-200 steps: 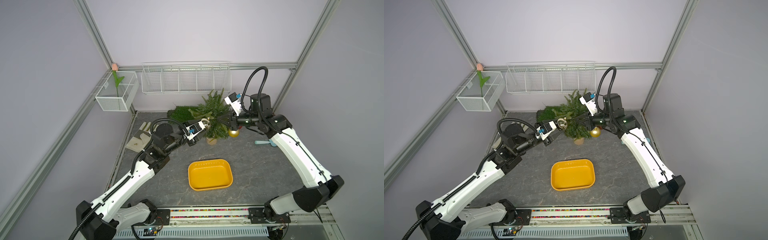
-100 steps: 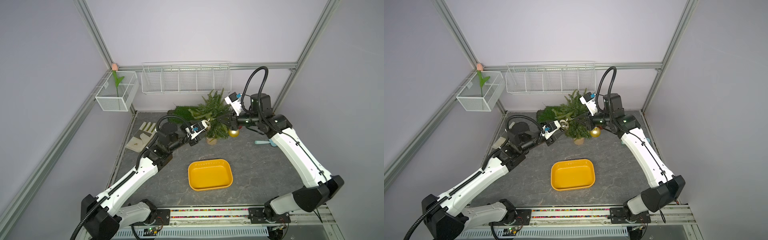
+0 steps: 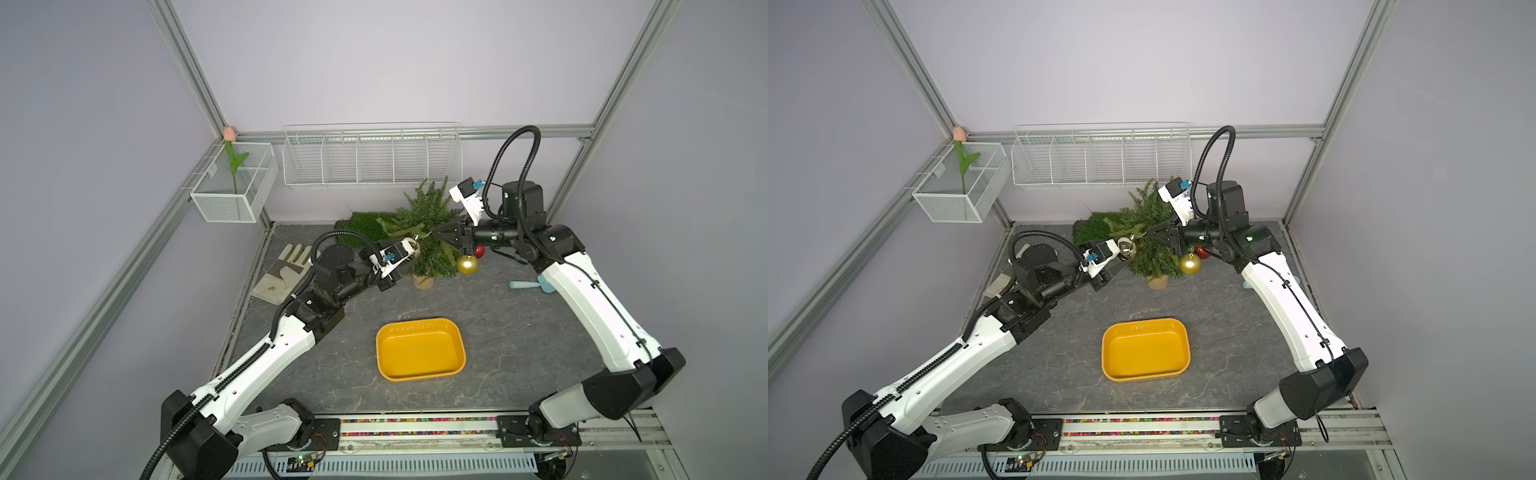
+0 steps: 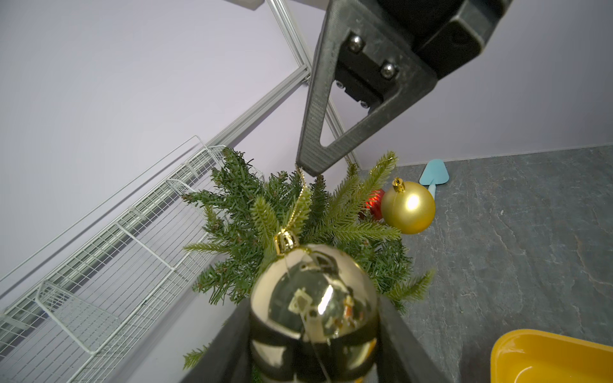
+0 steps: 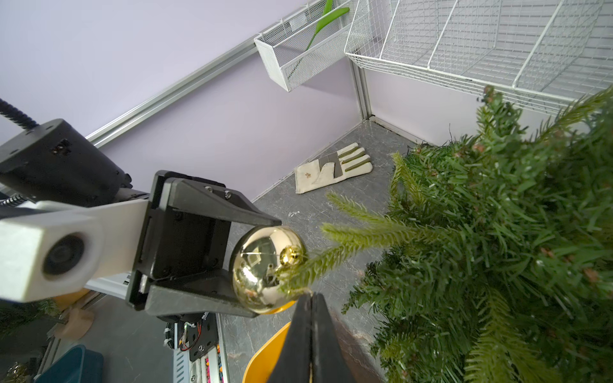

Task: Decorate the small christmas tree with ornaments
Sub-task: Hang an ornament on the christmas tree.

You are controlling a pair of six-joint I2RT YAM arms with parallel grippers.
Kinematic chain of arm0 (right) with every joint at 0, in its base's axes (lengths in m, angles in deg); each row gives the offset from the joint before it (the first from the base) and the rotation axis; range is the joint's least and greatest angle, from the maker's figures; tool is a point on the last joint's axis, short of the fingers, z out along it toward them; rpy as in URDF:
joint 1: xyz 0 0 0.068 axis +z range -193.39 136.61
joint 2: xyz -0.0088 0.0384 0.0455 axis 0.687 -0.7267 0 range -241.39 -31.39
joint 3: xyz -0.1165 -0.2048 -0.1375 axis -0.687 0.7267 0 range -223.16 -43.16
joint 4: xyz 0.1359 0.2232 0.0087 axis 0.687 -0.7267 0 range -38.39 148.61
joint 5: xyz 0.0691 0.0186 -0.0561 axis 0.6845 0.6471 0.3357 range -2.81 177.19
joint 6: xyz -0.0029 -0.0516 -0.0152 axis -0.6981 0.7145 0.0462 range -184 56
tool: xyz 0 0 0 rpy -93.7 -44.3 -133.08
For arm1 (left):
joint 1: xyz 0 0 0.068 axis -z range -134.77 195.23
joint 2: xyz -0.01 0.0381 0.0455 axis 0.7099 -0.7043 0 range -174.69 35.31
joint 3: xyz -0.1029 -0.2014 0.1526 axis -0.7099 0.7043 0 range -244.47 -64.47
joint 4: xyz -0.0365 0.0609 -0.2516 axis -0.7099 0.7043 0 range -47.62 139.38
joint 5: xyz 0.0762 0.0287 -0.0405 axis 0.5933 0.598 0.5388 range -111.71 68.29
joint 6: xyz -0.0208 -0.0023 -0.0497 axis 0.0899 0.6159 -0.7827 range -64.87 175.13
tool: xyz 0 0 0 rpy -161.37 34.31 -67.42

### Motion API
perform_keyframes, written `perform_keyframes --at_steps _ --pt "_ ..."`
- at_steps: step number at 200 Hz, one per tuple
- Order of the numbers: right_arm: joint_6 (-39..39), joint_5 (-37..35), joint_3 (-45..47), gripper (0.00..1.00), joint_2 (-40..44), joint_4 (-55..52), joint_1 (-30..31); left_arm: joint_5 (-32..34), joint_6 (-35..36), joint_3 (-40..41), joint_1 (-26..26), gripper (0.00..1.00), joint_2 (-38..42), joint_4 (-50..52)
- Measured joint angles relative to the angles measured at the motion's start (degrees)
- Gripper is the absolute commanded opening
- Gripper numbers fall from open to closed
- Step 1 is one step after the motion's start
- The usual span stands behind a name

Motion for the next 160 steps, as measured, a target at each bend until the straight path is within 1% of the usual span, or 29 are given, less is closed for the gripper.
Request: perform_keyframes --at_steps 51,98,120,160 --pt "0.02 0.02 -0.20 0.07 -1.92 -0.11 0.13 2.54 -0.20 0.00 0.00 0.23 0.59 -0.28" --pt "0.22 0.11 -0.57 0.06 -2.01 -1.05 0.42 4.20 -0.57 0.00 0.00 0.23 0.55 0.15" --pt "0.33 -0.79 -0.57 0.07 -2.01 -1.90 0.50 3.41 -0.61 -0.02 0.00 0.23 0.42 0.70" --pt "0.72 -3.93 -0.52 0.06 -2.36 -3.56 0.50 -0.11 -0.63 -0.92 0.00 0.25 -0.09 1.14"
